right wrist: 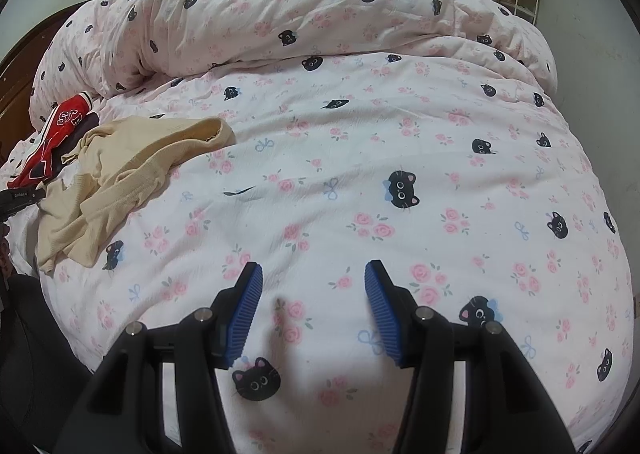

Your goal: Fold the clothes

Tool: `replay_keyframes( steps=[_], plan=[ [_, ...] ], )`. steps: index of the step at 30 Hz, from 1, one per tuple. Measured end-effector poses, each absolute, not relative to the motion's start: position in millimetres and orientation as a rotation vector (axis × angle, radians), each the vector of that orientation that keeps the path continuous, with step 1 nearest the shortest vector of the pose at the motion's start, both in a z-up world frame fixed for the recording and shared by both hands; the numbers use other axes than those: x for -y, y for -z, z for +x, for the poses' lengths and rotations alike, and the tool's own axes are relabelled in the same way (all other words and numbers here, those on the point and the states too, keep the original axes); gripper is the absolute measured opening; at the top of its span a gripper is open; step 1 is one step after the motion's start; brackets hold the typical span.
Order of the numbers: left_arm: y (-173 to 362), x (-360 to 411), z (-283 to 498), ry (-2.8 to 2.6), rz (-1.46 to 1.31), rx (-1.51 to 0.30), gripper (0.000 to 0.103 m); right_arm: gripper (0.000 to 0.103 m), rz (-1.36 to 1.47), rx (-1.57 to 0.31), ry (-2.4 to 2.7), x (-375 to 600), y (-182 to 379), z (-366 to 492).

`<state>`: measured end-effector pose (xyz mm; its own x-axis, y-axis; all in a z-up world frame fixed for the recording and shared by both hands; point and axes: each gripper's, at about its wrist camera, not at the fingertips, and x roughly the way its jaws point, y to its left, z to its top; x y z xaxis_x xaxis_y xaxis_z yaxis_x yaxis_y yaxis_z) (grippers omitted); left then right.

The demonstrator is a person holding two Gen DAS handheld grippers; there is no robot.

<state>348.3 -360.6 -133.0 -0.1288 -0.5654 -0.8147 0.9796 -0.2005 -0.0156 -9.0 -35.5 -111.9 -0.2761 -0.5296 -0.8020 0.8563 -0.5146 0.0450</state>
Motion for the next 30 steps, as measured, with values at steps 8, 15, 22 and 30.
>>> replay_keyframes(
  steps=[8,15,22,30],
  plan=[
    [133.2,360.4,347.4,1.631,0.829,-0.691,0.004,0.055,0.987,-0.522,1.907,37.0,113.3,-7.3],
    [132.7,361.1,347.6,1.634,0.829,-0.693,0.004,0.055,0.986,-0.522,1.906,37.5,113.2,-7.3],
    [134.4,363.1,350.3,1.63,0.824,-0.715,0.004,0.055,0.988,-0.512,1.897,38.1,111.9,-5.7],
    [137.8,365.3,349.4,1.626,0.834,-0.723,0.004,0.055,1.04,-0.432,1.793,52.4,111.4,13.1]
  ],
)
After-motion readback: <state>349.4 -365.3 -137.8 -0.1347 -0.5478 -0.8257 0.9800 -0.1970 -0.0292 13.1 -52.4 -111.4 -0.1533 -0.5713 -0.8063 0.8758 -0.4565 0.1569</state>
